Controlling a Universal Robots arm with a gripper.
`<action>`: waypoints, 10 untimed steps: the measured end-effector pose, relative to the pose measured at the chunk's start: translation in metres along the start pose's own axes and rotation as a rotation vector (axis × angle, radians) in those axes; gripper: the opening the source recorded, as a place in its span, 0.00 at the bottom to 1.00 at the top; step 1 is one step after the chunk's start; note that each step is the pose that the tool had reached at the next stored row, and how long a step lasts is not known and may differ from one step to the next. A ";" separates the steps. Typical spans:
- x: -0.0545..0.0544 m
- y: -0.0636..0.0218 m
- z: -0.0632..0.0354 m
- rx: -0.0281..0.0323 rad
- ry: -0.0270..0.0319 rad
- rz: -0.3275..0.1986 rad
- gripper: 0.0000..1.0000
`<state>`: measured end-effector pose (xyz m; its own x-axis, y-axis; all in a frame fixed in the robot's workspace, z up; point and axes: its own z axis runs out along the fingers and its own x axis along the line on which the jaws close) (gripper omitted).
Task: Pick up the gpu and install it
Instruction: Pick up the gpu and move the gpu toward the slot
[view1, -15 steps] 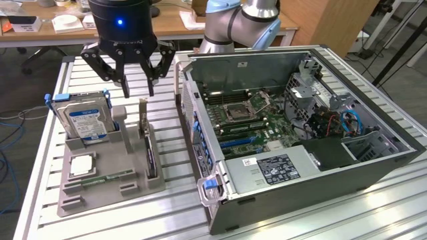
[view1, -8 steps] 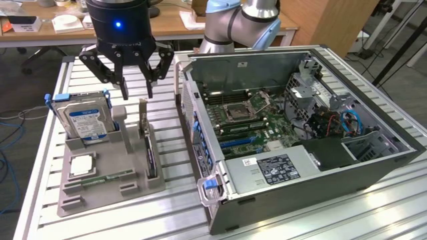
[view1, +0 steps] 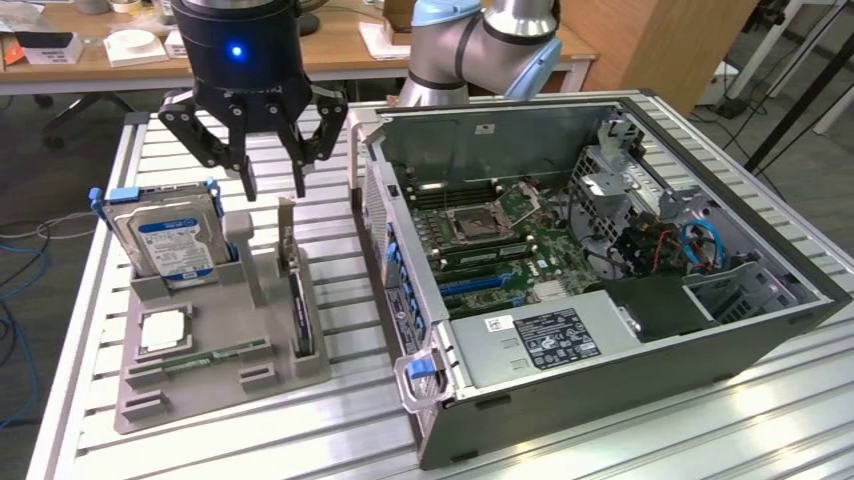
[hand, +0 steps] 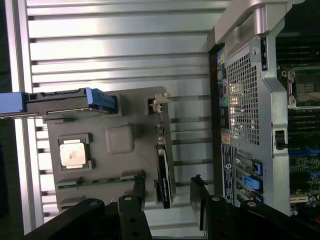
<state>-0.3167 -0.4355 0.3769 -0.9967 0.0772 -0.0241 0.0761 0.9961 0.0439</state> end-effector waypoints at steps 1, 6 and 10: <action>0.000 0.0000 0.0002 0.0000 0.0000 0.000 0.49; 0.000 -0.0008 0.0019 0.0001 0.0000 0.000 0.49; 0.000 -0.0029 0.0034 0.0000 0.0000 0.000 0.49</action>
<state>-0.3167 -0.4382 0.3734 -0.9967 0.0772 -0.0242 0.0761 0.9961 0.0439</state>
